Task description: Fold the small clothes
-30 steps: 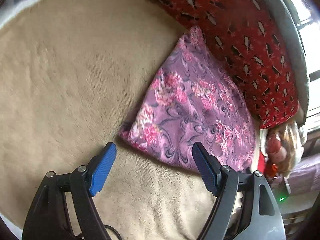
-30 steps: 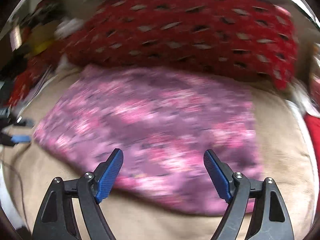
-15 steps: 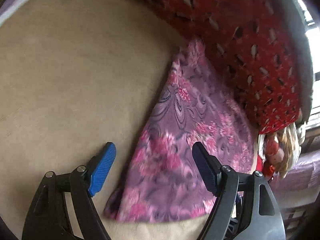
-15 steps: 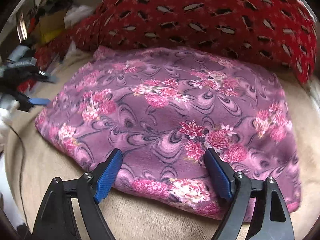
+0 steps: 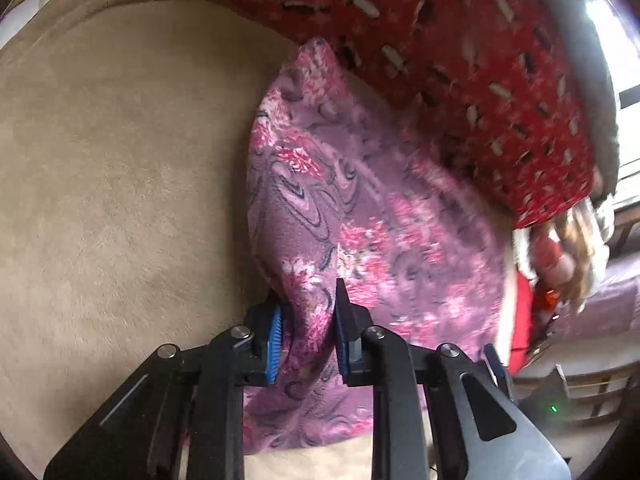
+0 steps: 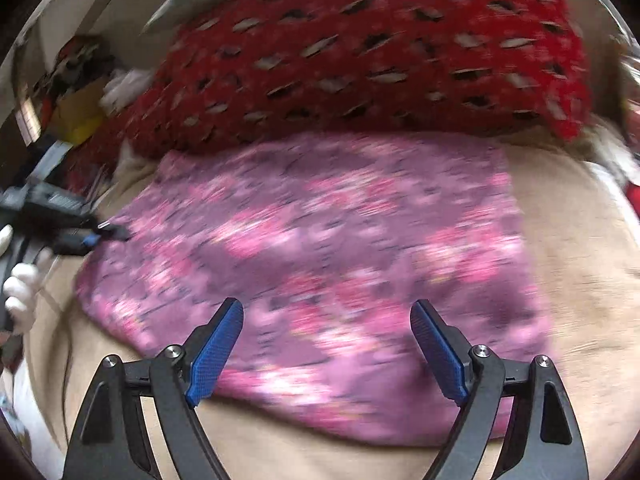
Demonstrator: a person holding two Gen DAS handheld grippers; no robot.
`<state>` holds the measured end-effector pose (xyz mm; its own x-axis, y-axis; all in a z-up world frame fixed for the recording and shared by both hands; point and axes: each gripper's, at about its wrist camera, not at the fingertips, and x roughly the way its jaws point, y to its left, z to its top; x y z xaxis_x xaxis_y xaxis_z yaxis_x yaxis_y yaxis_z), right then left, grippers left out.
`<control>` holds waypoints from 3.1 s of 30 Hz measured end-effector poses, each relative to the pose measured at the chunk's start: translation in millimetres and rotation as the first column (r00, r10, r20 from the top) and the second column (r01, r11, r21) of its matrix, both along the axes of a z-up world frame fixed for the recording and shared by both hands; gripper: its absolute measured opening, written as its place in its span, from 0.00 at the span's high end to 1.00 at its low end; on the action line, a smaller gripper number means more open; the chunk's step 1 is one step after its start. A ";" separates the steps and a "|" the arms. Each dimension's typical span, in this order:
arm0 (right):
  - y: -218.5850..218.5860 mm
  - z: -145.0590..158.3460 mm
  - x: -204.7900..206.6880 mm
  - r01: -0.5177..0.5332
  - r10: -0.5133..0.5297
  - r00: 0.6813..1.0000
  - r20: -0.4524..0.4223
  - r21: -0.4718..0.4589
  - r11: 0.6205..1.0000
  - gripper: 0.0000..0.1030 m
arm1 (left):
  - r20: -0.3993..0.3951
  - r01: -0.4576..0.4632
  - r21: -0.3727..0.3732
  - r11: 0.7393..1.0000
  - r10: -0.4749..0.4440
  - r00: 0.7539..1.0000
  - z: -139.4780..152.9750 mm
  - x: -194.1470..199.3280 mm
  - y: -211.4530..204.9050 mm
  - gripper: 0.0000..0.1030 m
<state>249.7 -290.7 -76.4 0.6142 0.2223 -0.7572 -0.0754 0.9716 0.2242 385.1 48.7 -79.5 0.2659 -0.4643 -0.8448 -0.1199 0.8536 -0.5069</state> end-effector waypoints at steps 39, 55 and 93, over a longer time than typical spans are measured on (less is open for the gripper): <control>-84.1 -41.1 1.5 0.121 -0.121 0.992 -0.017 0.012 0.993 0.02 | -0.059 0.153 -0.222 0.963 -0.170 0.984 -1.6 0.5 -223.7 0.76; -80.6 -1.5 94.4 0.117 -0.087 0.990 -0.113 0.290 0.950 0.11 | -0.023 0.043 -0.121 0.992 -0.046 0.999 -18.3 -15.6 -148.6 0.48; -152.1 -3.9 80.7 0.103 -0.066 0.992 -0.105 0.410 0.906 0.68 | 0.063 0.184 0.140 0.973 -0.194 0.979 4.9 -26.5 -181.3 0.38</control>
